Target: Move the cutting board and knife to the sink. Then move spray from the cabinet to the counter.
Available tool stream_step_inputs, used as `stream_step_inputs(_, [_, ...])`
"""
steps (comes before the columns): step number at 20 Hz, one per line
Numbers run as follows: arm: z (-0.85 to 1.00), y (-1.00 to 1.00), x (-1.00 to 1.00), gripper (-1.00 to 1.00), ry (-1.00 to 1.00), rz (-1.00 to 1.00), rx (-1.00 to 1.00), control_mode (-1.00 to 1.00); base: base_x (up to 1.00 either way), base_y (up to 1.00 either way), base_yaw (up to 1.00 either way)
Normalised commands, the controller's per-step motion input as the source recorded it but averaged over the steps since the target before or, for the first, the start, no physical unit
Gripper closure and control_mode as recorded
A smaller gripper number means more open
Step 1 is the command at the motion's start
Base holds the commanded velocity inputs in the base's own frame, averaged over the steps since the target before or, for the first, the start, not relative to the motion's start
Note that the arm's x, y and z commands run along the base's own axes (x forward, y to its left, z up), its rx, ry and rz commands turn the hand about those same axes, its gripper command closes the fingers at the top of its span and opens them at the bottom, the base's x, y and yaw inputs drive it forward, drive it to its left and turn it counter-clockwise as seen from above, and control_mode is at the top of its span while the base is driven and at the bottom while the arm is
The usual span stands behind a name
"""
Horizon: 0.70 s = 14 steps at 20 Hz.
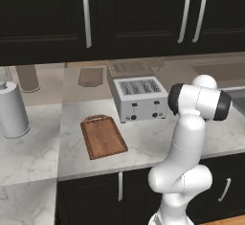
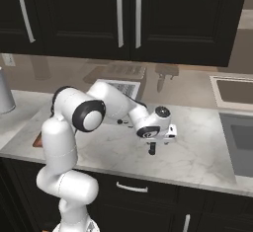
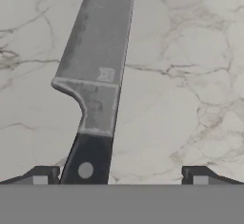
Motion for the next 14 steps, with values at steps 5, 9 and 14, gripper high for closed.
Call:
stream_step_inputs(5, [-0.80,0.26,-0.02,-1.00,0.00,0.00,-0.06,-1.00,0.00,0.00,0.00])
stream_step_inputs(9, [-0.91,0.54,-0.06,1.00,0.00,0.00,-0.09,-1.00,0.00,0.00,0.00])
stream_step_inputs(14, [-0.97,0.53,-0.04,1.00,0.00,0.00,-0.10,-1.00,0.00,0.00,0.00])
